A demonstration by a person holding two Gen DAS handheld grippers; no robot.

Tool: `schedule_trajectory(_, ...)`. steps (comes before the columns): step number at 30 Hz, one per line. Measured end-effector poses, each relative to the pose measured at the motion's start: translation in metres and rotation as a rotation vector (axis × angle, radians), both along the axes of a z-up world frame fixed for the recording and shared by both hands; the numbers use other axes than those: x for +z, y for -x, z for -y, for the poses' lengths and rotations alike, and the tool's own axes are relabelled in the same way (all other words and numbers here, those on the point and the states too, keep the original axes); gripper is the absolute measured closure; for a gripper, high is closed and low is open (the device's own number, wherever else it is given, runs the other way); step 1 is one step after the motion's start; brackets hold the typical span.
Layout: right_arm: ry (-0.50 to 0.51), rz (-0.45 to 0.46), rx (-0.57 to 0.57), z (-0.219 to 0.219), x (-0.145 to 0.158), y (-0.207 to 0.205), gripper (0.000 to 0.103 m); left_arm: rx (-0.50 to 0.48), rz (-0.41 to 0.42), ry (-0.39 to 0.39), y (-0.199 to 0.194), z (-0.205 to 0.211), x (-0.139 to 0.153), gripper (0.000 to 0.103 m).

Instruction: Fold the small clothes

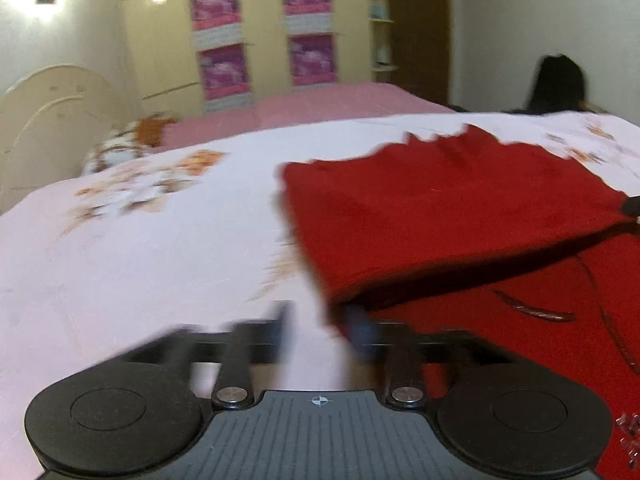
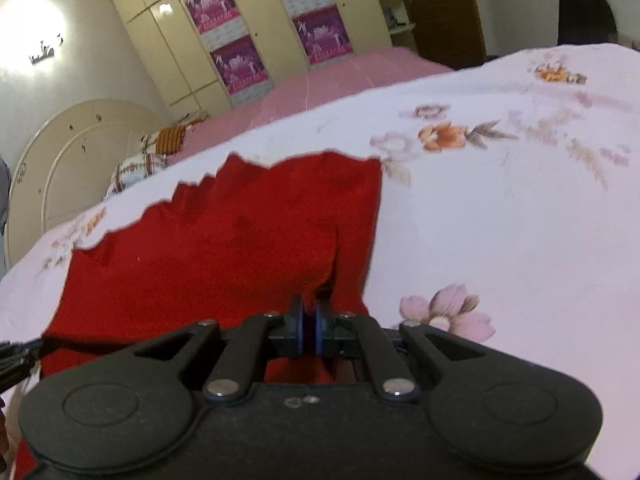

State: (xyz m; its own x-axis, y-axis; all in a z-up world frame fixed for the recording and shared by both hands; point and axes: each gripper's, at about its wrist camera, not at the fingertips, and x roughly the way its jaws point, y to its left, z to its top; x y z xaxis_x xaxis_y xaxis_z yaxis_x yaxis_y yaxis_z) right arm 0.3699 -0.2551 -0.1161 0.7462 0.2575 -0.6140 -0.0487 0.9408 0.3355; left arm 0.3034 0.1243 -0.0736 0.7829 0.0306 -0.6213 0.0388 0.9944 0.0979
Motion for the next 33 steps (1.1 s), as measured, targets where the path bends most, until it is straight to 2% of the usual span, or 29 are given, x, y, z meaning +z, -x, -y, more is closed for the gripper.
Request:
schedule_trajectory(1,-0.004,0.024,-0.011,0.003,0.006,0.004,0.083,0.007,0.028,0.017,0.007,-0.005,0.006,0.040)
schedule_trajectory(2,0.011,0.058,-0.026,0.005,0.013,0.008,0.073,0.006,0.050,0.045,0.010,-0.010,0.013,0.040)
schedule_trajectory(4,0.023,0.098,-0.021,0.008,0.023,0.009,0.073,-0.005,0.100,0.096,0.009,-0.007,0.027,0.040)
schedule_trajectory(6,0.026,0.107,0.012,0.005,0.026,-0.001,0.073,-0.063,0.117,0.108,-0.005,0.009,0.033,0.040)
schedule_trajectory(8,0.078,0.088,0.021,-0.004,0.023,-0.019,0.072,-0.100,0.087,0.105,-0.025,0.027,0.028,0.041)
schedule_trajectory(10,0.028,0.036,-0.006,0.001,0.016,-0.035,0.070,-0.111,0.050,0.116,-0.043,0.037,0.017,0.041)
schedule_trajectory(11,0.001,0.016,-0.009,0.004,0.011,-0.041,0.070,-0.113,0.015,0.109,-0.051,0.041,0.009,0.041)
schedule_trajectory(13,0.038,-0.010,-0.008,0.002,0.004,-0.049,0.070,-0.103,-0.075,0.101,-0.062,0.046,-0.009,0.041)
schedule_trajectory(14,0.056,-0.019,0.003,-0.001,0.001,-0.052,0.070,-0.104,-0.057,0.093,-0.060,0.048,-0.011,0.040)
schedule_trajectory(16,0.119,0.009,0.056,-0.009,-0.001,-0.050,0.086,-0.101,-0.053,0.083,-0.060,0.049,-0.011,0.040)
schedule_trajectory(19,0.258,0.067,0.114,-0.017,0.003,-0.043,0.100,-0.106,-0.043,0.058,-0.057,0.049,-0.014,0.041)
schedule_trajectory(21,0.333,0.065,0.056,-0.013,0.000,-0.043,0.101,-0.112,-0.035,0.064,-0.055,0.048,-0.014,0.040)
schedule_trajectory(23,0.331,-0.015,0.032,-0.004,-0.008,-0.051,0.099,-0.105,-0.043,0.074,-0.058,0.046,-0.005,0.040)
schedule_trajectory(25,0.311,0.022,0.032,-0.002,0.002,-0.045,0.086,-0.122,0.045,0.073,-0.056,0.045,0.011,0.040)
schedule_trajectory(26,0.298,0.078,0.040,-0.004,0.010,-0.039,0.071,-0.127,0.072,0.057,-0.059,0.047,0.016,0.040)
schedule_trajectory(27,0.287,0.115,0.054,-0.008,0.016,-0.035,0.069,-0.123,0.062,0.045,-0.068,0.047,0.016,0.040)
schedule_trajectory(29,0.270,0.126,0.122,-0.023,0.018,-0.038,0.070,-0.117,0.030,0.050,-0.089,0.044,0.010,0.040)
schedule_trajectory(31,0.313,0.089,0.173,-0.038,0.007,-0.048,0.071,-0.077,-0.005,0.057,-0.109,0.036,-0.002,0.040)
schedule_trajectory(32,0.355,0.061,0.169,-0.042,-0.003,-0.053,0.071,-0.062,-0.047,0.087,-0.118,0.028,-0.010,0.039)
schedule_trajectory(33,0.369,0.086,0.166,-0.043,-0.006,-0.052,0.071,-0.057,-0.051,0.119,-0.122,0.023,-0.012,0.037)
